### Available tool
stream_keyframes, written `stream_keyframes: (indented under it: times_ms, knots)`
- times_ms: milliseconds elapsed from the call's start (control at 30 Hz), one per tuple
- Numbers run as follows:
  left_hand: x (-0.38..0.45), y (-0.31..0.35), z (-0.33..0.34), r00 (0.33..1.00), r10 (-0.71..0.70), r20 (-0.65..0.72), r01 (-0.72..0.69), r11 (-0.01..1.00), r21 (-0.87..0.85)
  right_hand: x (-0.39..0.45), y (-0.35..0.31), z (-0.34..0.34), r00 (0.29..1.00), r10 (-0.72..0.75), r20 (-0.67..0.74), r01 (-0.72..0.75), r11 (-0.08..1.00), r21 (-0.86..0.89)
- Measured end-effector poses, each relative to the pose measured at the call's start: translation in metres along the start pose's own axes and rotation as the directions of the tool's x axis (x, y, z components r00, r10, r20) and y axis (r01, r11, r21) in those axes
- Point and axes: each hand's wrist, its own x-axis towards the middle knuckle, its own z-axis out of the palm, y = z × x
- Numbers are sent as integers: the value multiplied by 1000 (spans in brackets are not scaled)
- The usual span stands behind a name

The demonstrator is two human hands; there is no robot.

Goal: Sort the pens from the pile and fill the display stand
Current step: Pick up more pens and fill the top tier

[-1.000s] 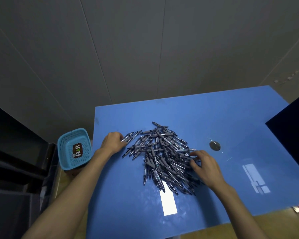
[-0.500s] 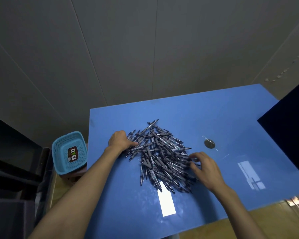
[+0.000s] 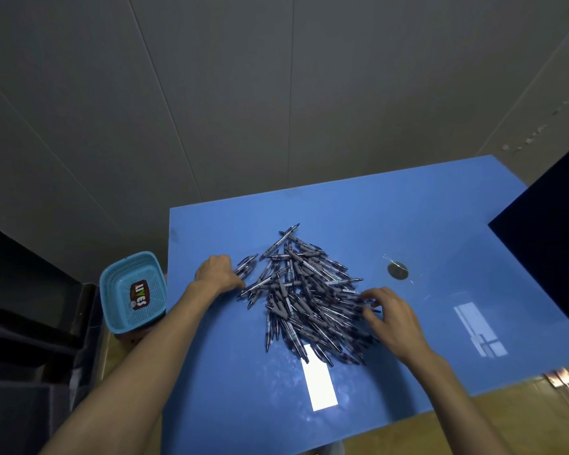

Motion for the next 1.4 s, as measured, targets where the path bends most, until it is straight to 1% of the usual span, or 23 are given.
stream_keyframes:
  times_ms: [133,200,267,367,433,500,567,600,633,667,733,800,867,900,967,1000,1033,1067,1133,1200,1267,1400]
  knots:
    - [-9,-16,11,1000,20,0,-20,999,40,-1,-6,4,1000,-5,17,5,1000,19]
    - [-11,-20,24,997,36,-68,-35,999,19,-1,-9,5,1000,-8,18,8,1000,23]
    - [-17,-24,34,984,52,-173,-55,998,-11,-1,-13,7,1000,-11,18,10,1000,21]
    - [-25,-31,43,944,29,-329,-84,984,-155,1,-20,11,1000,-18,13,18,999,28]
    - [-31,-35,47,902,-49,-429,-97,945,-312,2,-28,14,1000,-27,14,26,999,35]
    - [-38,-34,49,841,-175,-512,-130,854,-505,4,-36,19,999,-42,15,41,999,34]
    - [-42,-29,46,764,-289,-577,-249,693,-677,6,-46,23,998,-60,19,60,998,25]
    - [-43,-26,43,728,-329,-601,-318,615,-722,7,-50,25,997,-71,19,70,997,21]
    - [-44,-24,40,698,-368,-614,-363,558,-747,7,-53,27,997,-79,17,79,997,14]
    - [-43,-21,37,678,-398,-618,-392,515,-762,7,-57,28,996,-89,13,89,996,7]
    - [-42,-17,38,660,-425,-619,-435,456,-777,6,-61,31,995,-99,1,99,995,0]
    - [-44,-17,48,660,-418,-625,-459,435,-775,3,-63,33,994,-104,-10,104,995,-1]
    - [-47,-20,65,677,-377,-632,-456,460,-762,-2,-65,34,993,-115,-12,115,993,-17]
    - [-46,-24,75,709,-366,-603,-433,450,-782,-4,-66,33,993,-117,-15,117,993,-24]
    - [-47,-31,87,800,-339,-495,-383,347,-856,-9,-67,31,994,-110,-19,109,993,-34]
    - [-47,-32,88,815,-330,-476,-381,313,-870,-11,-67,30,994,-104,-21,103,994,-40]
    - [-50,-31,85,808,-338,-483,-388,311,-868,-13,-67,28,995,-96,-25,95,994,-49]
    - [-50,-30,81,794,-353,-495,-388,333,-859,-14,-67,26,995,-93,-31,91,994,-54]
    - [-51,-28,73,752,-405,-520,-361,407,-839,-17,-67,23,996,-78,-42,76,996,-48]
    - [-52,-28,65,729,-416,-544,-342,468,-815,-20,-68,21,996,-71,-60,69,997,-47]
    - [-53,-28,57,727,-388,-566,-330,527,-784,-22,-66,19,994,-69,-82,65,997,-48]
    - [-58,-23,46,739,-322,-592,-331,592,-735,-28,-61,21,993,-52,-106,48,998,-38]
